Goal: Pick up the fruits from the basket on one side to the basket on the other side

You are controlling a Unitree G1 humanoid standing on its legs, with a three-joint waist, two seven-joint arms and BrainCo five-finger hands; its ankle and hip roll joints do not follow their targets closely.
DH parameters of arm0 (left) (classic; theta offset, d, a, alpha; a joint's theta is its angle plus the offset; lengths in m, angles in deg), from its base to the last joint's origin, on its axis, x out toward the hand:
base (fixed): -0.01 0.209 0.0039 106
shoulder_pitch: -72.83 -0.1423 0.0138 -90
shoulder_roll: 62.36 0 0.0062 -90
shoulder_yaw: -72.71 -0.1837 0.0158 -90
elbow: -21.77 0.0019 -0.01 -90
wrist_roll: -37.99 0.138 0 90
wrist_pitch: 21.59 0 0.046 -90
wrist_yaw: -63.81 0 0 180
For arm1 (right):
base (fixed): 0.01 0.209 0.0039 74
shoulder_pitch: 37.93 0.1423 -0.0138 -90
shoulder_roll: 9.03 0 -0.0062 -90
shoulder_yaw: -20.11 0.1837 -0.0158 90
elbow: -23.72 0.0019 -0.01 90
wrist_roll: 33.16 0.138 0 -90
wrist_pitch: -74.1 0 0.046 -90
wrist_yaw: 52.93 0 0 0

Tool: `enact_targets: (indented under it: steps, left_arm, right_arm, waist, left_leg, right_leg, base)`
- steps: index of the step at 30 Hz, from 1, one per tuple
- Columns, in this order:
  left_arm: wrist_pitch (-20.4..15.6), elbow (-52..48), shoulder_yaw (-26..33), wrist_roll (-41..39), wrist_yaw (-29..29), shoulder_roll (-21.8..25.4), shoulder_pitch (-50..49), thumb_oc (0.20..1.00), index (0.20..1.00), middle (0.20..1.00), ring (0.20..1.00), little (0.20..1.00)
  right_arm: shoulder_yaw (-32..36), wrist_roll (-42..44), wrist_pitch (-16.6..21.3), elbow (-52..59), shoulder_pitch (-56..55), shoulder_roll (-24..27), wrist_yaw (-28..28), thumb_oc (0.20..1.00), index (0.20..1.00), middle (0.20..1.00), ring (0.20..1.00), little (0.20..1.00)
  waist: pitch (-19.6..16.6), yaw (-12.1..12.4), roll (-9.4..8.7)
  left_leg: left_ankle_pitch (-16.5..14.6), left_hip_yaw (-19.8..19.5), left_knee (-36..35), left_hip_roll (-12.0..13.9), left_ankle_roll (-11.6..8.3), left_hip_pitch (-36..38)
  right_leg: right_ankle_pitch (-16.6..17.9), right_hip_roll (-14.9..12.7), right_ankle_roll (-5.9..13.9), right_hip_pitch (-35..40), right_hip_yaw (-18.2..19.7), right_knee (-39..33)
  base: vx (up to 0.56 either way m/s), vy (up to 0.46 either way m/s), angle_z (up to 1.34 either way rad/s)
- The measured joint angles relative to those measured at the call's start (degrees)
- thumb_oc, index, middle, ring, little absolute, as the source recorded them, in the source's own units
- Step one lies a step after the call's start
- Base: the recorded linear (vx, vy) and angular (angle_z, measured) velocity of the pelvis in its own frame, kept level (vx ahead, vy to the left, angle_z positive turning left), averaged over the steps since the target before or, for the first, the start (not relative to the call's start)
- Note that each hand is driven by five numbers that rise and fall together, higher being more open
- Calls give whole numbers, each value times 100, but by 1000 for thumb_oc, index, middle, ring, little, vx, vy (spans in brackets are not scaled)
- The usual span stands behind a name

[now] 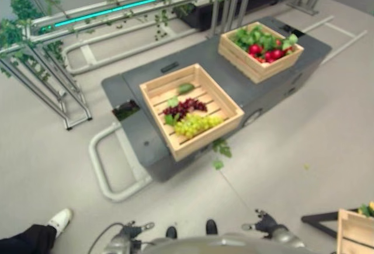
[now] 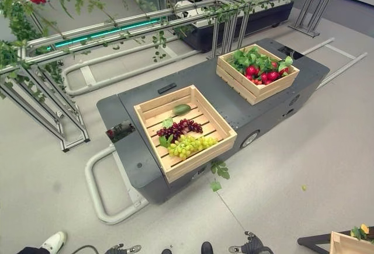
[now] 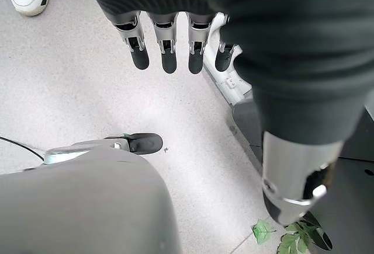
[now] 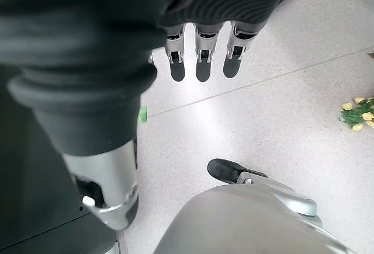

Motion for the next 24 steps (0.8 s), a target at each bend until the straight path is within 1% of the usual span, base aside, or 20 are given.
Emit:
enact_targets:
  steps: [3,5,8,15,18,22,24]
  left_arm:
    - [-22,-6,22,-11,2,7,-16,1000,1000,1000,1000,1000]
    - [-26,-8,159,-179,21,-6,-37,1000,1000,1000,1000,1000]
    - [-24,10,154,-147,36,7,-56,1000,1000,1000,1000,1000]
    - [-22,6,161,-127,19,12,-92,1000,1000,1000,1000,1000]
    - [-23,-9,161,-158,-13,7,-91,1000,1000,1000,1000,1000]
    - [-64,-272,158,-170,-120,-3,-155,1000,1000,1000,1000,1000]
    - [-77,-591,158,-363,-209,-10,-243,1000,1000,1000,1000,1000]
  right_arm:
    - [0,-3,-1,77,-67,1,14,1000,1000,1000,1000,1000]
    - [4,-3,-1,129,-75,3,19,1000,1000,1000,1000,1000]
    - [1,-5,-4,134,-126,3,34,1000,1000,1000,1000,1000]
    - [-4,-7,-10,160,-130,2,57,1000,1000,1000,1000,1000]
    - [-6,-11,-16,332,-180,1,57,1000,1000,1000,1000,1000]
    - [-5,-96,-18,657,-339,17,51,1000,1000,1000,1000,1000]
    - [0,-118,-27,891,-400,44,45,1000,1000,1000,1000,1000]
  waist:
    - [1,-1,-25]
    - [-11,0,-45]
    - [-22,-1,-61]
    - [-36,1,-55]
    - [-41,-2,-49]
    - [-42,0,-32]
    - [-33,-1,-10]
  left_leg:
    - [-2,0,-3,1,-1,56]
    - [-2,-1,-4,1,-1,55]
    - [-1,-2,-4,0,0,56]
    - [0,-4,-2,0,1,56]
    - [0,-6,-2,0,1,56]
    - [2,-12,-1,0,2,46]
    - [4,-23,34,-3,1,-37]
  right_leg:
    - [-6,0,4,45,-1,-1]
    - [-6,0,4,43,-1,-1]
    - [-6,-2,3,43,-1,-1]
    - [-5,-3,3,43,1,-1]
    - [-5,-2,2,42,1,-1]
    - [-5,-2,3,36,-10,-1]
    - [-6,-10,3,-12,-39,-1]
  base:
    - [0,0,0]
    - [0,0,0]
    - [0,0,0]
    - [0,0,0]
    - [0,0,0]
    - [-41,-22,2]
    - [-71,-42,6]
